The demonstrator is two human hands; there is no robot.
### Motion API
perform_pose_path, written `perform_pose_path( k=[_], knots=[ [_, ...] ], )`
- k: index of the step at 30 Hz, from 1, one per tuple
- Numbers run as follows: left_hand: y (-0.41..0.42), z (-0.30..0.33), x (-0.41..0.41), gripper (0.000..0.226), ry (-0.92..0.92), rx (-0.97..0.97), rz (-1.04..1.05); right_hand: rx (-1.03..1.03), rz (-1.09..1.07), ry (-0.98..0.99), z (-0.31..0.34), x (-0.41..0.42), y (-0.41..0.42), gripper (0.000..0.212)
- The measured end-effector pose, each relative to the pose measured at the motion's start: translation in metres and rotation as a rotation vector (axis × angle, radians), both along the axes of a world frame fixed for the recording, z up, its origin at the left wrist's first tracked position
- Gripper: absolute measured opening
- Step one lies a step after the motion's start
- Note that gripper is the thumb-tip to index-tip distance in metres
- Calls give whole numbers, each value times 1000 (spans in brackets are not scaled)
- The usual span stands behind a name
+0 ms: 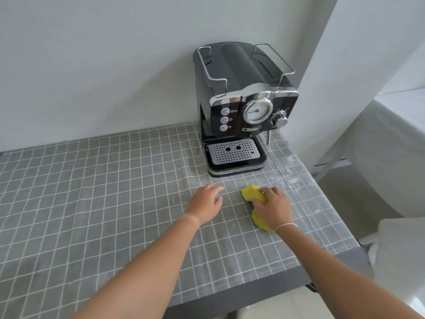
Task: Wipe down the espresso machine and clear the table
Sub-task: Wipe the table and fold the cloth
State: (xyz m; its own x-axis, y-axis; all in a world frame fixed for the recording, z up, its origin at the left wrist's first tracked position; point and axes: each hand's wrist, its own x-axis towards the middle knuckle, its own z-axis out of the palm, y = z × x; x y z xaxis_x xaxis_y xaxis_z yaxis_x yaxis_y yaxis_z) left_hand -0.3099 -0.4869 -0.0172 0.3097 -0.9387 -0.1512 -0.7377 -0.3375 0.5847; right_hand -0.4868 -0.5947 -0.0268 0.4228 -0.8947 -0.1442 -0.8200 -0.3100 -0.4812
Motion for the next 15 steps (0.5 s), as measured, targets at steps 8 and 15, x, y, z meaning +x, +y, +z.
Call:
perform_pose_path(
  k=[8,15],
  knots=[
    [-37,-7,-26,42,228,87,93,250,126,-274,-4,5,-23,43],
    [-28,-1,-5,39,631,56,394,226,267,-449,5,40,-11,61]
  ],
)
